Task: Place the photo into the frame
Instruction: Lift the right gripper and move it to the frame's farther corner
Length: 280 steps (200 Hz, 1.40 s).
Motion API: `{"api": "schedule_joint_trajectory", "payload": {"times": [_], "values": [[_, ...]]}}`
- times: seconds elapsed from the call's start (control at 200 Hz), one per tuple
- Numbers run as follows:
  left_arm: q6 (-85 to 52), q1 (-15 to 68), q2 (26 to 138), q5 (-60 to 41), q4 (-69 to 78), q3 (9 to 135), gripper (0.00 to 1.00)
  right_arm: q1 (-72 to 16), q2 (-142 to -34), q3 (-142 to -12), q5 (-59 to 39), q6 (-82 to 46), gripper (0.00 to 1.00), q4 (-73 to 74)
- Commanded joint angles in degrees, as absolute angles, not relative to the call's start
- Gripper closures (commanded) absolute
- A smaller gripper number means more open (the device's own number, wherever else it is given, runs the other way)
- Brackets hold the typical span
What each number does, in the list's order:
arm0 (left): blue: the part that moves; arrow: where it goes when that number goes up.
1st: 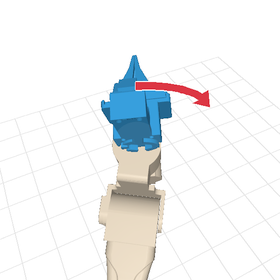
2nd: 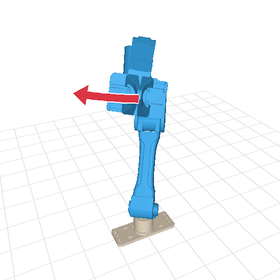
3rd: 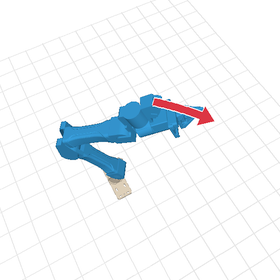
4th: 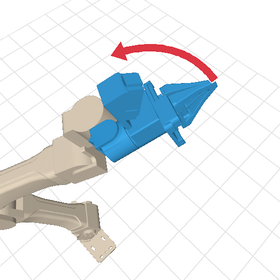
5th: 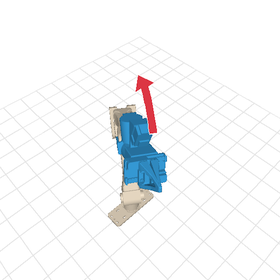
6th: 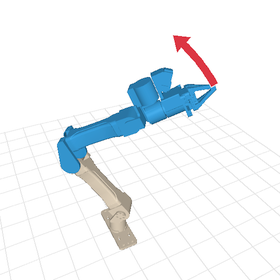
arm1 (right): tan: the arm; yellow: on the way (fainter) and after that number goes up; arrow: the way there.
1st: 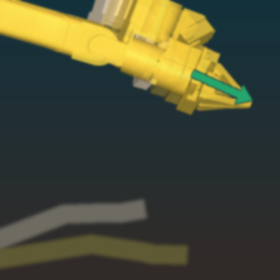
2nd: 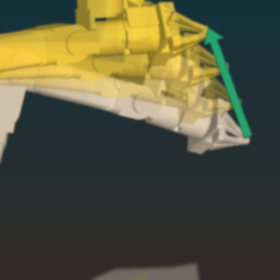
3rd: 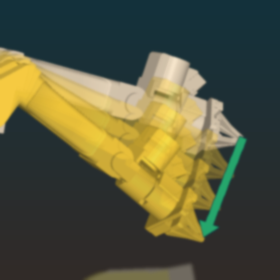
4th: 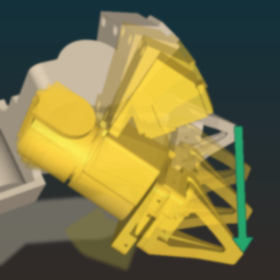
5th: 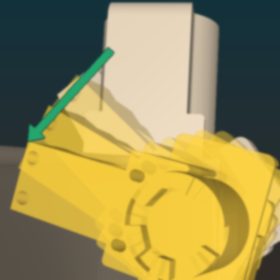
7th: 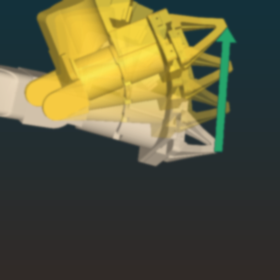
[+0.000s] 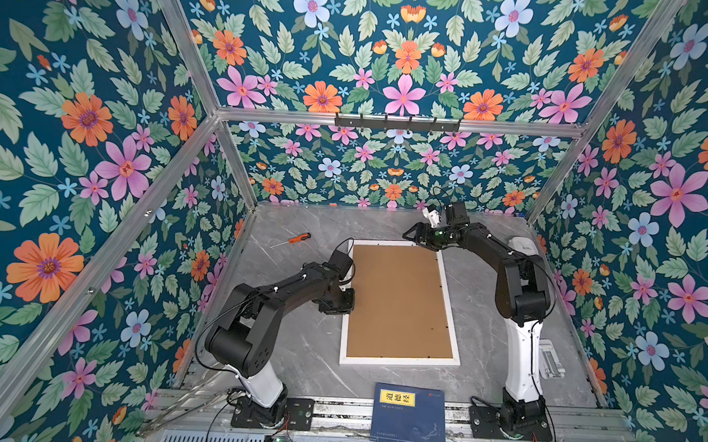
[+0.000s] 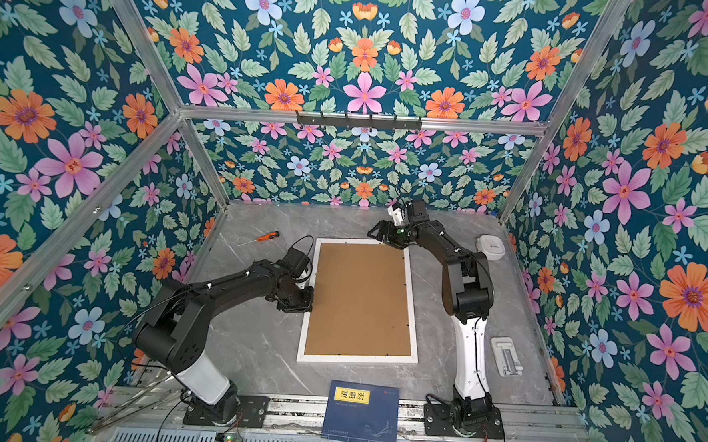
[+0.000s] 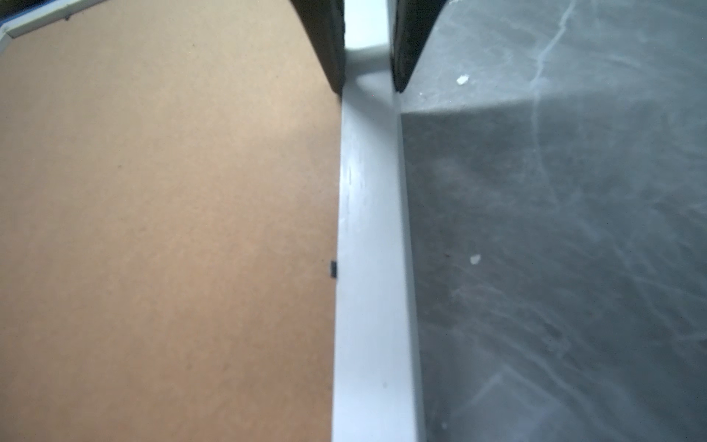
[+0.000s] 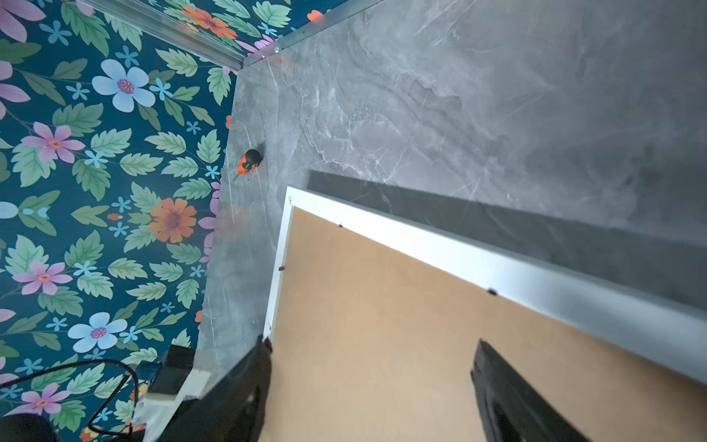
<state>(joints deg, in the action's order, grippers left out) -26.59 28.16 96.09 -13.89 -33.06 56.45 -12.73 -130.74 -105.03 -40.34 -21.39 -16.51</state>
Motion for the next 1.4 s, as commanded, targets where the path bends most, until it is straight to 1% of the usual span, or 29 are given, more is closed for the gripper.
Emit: {"api": "schedule_joint_trajectory", "payload": {"times": [0.0, 0.305, 0.52, 0.805, 1.395], "values": [[-25.66, 28.21, 97.21, -10.9, -33.13, 55.42, 0.79, -12.06, -133.29, -107.64, -43.58, -22.18, 0.18, -16.64], [-25.84, 28.3, 97.56, -11.25, -33.27, 56.12, 0.79, -10.9, -140.67, -115.63, -51.14, -22.49, 0.19, -18.23], [-26.1, 28.39, 97.65, -11.43, -33.13, 56.07, 0.79, -10.81, -142.46, -116.57, -51.61, -21.17, 0.19, -20.39], [-26.67, 28.48, 97.65, -11.16, -32.87, 55.72, 0.79, -10.84, -142.09, -114.71, -54.46, -20.22, 0.21, -20.55], [-29.09, 28.43, 97.71, -11.16, -32.43, 55.33, 0.78, -10.63, -142.62, -114.17, -55.22, -17.28, 0.23, -27.07]]}}
